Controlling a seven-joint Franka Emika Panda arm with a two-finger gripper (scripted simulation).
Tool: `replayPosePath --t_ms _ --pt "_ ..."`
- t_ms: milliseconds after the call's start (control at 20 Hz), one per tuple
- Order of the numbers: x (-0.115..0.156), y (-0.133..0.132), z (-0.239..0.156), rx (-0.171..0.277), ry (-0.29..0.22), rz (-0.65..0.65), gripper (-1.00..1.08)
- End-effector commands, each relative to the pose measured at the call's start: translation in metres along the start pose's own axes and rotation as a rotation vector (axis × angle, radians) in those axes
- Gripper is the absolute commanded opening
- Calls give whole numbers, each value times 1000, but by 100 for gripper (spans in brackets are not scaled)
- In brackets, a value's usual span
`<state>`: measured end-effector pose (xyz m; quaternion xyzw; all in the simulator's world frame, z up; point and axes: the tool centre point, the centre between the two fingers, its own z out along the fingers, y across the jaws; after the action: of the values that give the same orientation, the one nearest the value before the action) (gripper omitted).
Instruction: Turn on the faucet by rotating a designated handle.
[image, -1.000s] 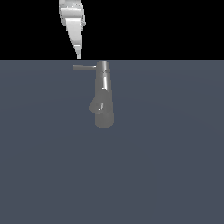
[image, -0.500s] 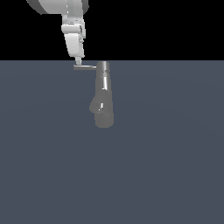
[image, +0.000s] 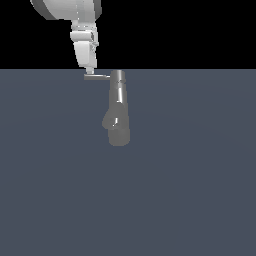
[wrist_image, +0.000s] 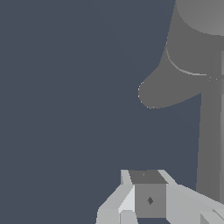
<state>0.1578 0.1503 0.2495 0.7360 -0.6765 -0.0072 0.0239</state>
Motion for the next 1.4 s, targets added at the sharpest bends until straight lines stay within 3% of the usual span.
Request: replayPosePath --t_ms 0,550,1350 --pt "2 0 4 -5 -4 13 -100" --pt "5 -1 14 -17 -14 51 -100" --pt "3 31 0 -17 -14 51 -100"
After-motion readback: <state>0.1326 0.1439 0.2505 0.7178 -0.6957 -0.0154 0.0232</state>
